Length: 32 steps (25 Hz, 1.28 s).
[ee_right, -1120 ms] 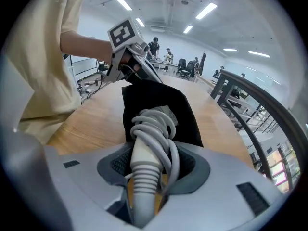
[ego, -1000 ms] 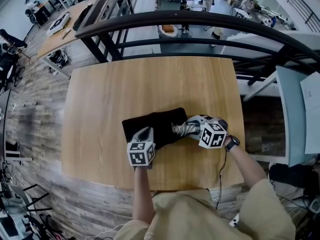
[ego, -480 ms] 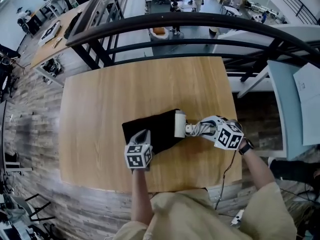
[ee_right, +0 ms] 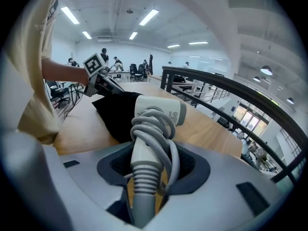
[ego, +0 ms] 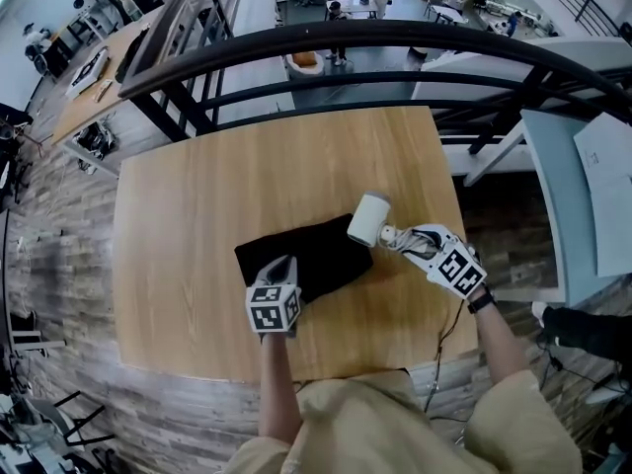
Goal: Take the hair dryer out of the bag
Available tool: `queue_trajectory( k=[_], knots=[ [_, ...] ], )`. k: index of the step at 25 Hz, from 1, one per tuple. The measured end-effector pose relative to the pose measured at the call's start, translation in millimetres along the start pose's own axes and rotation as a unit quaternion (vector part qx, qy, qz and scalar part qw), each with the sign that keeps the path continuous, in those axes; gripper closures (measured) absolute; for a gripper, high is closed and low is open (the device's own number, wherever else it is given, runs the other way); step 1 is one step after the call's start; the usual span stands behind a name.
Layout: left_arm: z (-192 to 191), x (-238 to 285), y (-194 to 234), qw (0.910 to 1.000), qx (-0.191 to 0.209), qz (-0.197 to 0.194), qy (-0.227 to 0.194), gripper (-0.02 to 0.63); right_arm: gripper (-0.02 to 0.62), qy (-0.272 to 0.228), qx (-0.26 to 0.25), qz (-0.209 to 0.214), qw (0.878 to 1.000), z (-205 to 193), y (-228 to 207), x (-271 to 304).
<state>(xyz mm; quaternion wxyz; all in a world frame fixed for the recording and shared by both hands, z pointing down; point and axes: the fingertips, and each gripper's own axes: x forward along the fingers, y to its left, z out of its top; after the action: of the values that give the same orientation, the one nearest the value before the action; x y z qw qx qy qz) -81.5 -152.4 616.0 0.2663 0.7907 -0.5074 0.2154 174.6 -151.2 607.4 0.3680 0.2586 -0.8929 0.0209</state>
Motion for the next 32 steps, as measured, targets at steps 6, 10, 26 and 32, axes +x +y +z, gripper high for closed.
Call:
queue_trajectory(
  k=[6,10,26,32],
  knots=[
    [0.8,2.6,-0.7,1.0,0.004,-0.003,0.0,0.589,0.414,-0.014,0.07,-0.09,0.993,-11.8,-14.3,22.1],
    [-4.5,4.6,-1.6,1.0,0.005,-0.002,0.005,0.589,0.414,-0.012,0.104,-0.145,0.984,-19.8,-18.8,40.8],
    [-18.7,17.0,-8.0,0.9995,0.022,-0.007,0.023,0.588,0.414,0.015,0.262,-0.261,0.929,-64.6,-27.6,82.1],
    [-17.8,19.2,-17.1,0.9987,0.04,-0.025,0.02,0.465,0.354,0.045,0.254,-0.243,0.935,-75.7,-17.6,77.8]
  ],
)
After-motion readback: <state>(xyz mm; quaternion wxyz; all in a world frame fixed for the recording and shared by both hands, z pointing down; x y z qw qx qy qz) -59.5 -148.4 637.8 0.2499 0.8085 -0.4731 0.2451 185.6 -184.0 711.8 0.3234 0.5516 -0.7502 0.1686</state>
